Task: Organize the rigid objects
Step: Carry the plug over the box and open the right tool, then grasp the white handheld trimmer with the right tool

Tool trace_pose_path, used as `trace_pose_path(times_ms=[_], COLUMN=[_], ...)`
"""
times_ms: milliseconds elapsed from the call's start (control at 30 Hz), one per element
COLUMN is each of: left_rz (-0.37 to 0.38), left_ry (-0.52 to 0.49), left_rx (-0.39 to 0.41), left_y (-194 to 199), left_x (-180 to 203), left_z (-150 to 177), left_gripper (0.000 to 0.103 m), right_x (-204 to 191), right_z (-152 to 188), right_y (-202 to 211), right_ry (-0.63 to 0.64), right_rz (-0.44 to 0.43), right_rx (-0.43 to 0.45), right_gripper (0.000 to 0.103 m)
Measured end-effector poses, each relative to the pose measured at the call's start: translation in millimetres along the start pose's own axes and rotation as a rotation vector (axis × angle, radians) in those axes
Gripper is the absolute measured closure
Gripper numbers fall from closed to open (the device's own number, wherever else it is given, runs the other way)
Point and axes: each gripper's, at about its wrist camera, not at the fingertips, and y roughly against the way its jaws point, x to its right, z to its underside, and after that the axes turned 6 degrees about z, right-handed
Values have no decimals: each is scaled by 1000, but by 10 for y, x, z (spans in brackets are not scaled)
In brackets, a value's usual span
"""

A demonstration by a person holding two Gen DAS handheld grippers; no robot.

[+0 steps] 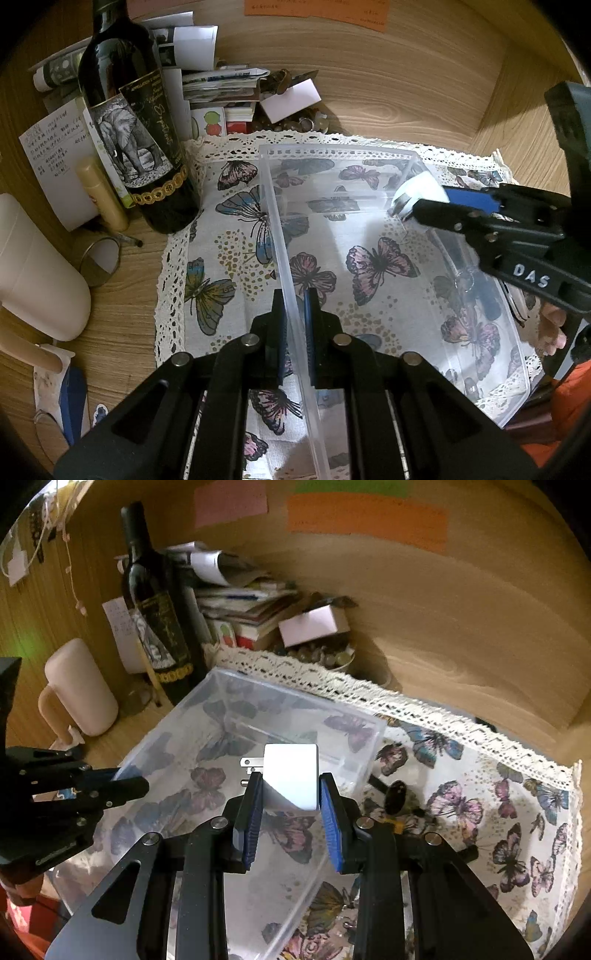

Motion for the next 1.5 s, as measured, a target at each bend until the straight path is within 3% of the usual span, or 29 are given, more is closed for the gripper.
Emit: trace_pose_path(times_ms=[300, 467, 533, 833, 1133, 1500], left_rz=[-5, -6, -7, -8, -8, -13], left_ry=[3, 2, 0, 1, 4, 0], left_rx=[6, 5, 4, 5, 7, 11], left_y=[0, 1, 2, -1, 0, 0], left_x=[12, 14, 10, 31, 40, 57], left_z=[-1, -1, 0, 4, 6, 9], left_gripper=[94, 94, 94, 94, 94, 94], right_x=[-53, 36, 85, 456, 851, 1086], right_z=[-37, -17, -5, 165, 608, 1149], right_y=[121, 280, 354, 686, 639, 194], right_ry=[26, -8, -21, -102, -200, -353], right_rz=[23, 28, 35, 142, 226, 177], right_rx=[55, 94, 107, 138, 41, -119], right_gripper=[74, 62, 62, 58, 57, 57])
